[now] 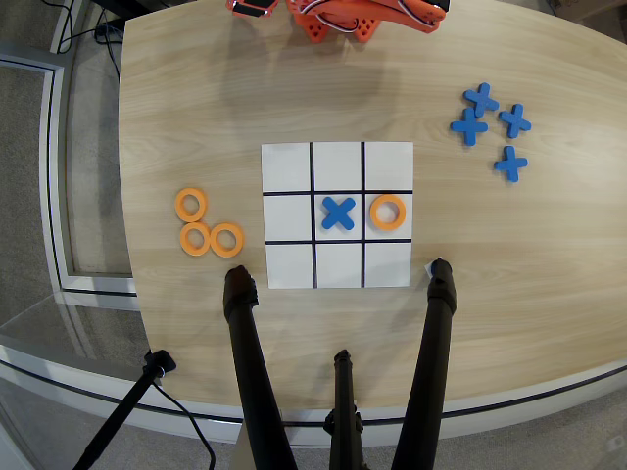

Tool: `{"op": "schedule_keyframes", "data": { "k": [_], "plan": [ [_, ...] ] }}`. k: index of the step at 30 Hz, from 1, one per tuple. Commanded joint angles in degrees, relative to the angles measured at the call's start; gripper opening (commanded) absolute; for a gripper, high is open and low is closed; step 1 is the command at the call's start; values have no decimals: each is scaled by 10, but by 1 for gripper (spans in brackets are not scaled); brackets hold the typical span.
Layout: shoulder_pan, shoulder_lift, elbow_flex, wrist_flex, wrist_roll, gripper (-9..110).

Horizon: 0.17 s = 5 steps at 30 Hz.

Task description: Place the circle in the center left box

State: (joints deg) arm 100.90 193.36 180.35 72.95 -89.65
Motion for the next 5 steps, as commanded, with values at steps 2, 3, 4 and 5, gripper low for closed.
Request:
{"op": "schedule_keyframes", "data": {
  "k": [2, 3, 4, 5],
  "plan": [
    [0, 11, 32, 2, 3, 0],
    [0, 11, 32, 2, 3, 0],
    [0, 11, 32, 2, 3, 0],
    [0, 11, 32, 2, 3, 0]
  ]
}}
